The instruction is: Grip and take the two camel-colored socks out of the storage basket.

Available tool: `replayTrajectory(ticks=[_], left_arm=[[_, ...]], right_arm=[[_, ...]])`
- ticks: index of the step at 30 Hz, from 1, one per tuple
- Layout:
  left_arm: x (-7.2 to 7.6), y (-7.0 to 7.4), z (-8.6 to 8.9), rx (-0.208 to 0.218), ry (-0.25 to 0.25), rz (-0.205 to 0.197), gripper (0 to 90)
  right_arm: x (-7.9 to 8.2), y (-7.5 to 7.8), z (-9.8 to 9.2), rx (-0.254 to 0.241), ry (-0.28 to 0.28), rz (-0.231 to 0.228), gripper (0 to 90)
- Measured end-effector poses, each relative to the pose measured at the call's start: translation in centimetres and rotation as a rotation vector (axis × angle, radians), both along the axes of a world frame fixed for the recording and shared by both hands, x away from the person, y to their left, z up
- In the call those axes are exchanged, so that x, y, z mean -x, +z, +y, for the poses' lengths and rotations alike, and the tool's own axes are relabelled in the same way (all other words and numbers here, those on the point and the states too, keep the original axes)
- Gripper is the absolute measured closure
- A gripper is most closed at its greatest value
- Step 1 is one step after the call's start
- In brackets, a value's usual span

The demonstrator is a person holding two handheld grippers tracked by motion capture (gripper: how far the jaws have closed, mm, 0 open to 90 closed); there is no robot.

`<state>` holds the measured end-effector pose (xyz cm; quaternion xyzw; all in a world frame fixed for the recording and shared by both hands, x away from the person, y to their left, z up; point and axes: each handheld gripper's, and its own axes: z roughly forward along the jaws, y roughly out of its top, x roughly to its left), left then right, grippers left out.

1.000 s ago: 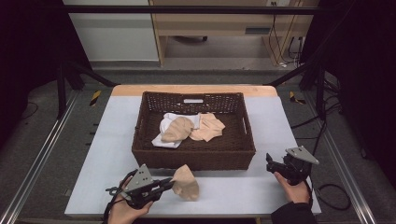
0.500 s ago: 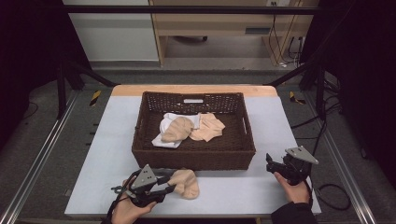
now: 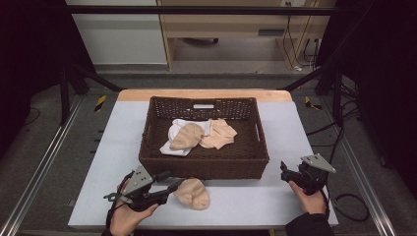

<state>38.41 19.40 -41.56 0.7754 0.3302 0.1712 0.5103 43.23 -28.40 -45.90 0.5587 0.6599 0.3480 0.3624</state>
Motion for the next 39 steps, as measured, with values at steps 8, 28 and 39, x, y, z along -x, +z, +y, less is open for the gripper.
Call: replayTrajectory(ticks=[8, 28, 39], left_arm=[[-0.6, 2.6, 0.7, 0.061, 0.052, -0.064, 49.9], [-6.2, 7.8, -2.6, 0.098, 0.139, -0.179, 49.4], [-10.4, 8.2, -4.4, 0.081, 0.201, -0.203, 48.4]], right_arm=[[0.0, 0.0, 0.0, -0.003, -0.004, -0.001, 4.6], [-0.1, 0.0, -0.1, -0.004, -0.009, -0.003, 4.5], [-0.2, 0.0, 0.0, -0.011, -0.009, -0.004, 4.6]])
